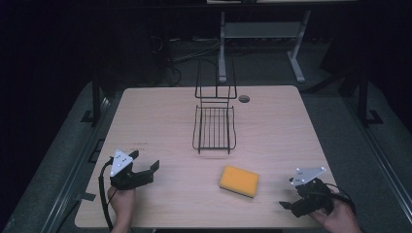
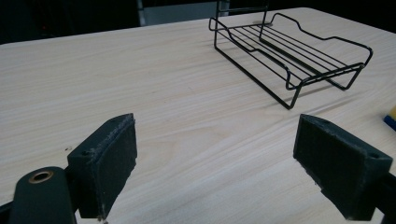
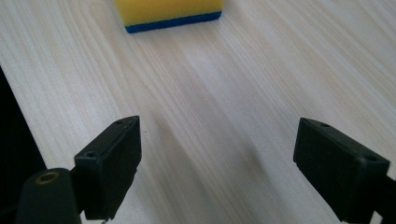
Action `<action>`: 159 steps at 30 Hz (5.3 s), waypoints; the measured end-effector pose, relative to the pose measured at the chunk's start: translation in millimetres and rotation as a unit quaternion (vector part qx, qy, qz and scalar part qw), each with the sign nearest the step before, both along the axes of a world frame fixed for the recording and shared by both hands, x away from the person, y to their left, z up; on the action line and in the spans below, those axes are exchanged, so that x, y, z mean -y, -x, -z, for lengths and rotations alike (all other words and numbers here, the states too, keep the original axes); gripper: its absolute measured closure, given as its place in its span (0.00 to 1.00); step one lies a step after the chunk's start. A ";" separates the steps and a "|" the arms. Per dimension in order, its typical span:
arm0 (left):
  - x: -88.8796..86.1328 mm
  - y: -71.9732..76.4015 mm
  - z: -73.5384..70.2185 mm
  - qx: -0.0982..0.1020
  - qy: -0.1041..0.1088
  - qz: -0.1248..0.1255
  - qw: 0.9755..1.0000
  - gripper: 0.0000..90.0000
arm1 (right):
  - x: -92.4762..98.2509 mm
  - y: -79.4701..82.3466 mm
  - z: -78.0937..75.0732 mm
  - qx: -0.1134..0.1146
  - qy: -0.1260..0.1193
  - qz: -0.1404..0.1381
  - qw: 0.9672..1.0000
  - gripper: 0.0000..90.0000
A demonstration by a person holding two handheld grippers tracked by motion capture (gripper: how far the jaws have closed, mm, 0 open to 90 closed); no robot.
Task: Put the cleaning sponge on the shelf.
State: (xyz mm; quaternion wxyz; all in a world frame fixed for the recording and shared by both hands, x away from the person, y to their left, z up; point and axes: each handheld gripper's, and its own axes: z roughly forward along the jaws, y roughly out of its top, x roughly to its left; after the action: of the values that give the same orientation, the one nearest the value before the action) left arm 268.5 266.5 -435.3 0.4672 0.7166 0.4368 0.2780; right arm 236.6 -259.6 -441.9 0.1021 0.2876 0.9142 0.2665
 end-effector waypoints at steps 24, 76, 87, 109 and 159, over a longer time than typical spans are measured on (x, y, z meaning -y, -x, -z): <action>-3.1 2.9 -0.7 0.003 0.000 -0.001 1.000 0.14 | -44.8 -13.2 -31.6 -0.033 0.030 -0.064 0.997 0.16; -5.9 3.7 -1.5 0.005 0.009 -0.003 1.000 0.14 | -152.8 -77.4 -19.1 -0.085 0.093 -0.145 0.981 0.16; -7.0 4.1 -2.1 0.007 0.011 -0.004 1.000 0.14 | -159.0 -81.0 -10.8 -0.089 0.101 -0.147 0.980 0.16; -9.0 4.5 -2.6 0.008 0.015 -0.007 1.000 0.14 | -164.4 -83.2 1.6 -0.098 0.117 -0.151 0.977 0.20; -11.3 4.2 -2.5 0.007 0.026 -0.010 1.000 0.14 | -194.2 -113.7 -37.8 -0.076 0.115 -0.205 0.969 0.24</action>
State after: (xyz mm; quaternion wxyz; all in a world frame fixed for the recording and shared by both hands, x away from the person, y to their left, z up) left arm 264.2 277.8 -432.8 0.4858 0.6982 0.4473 0.2765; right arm 350.3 -65.4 -404.1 0.0083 0.1001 0.9832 0.1524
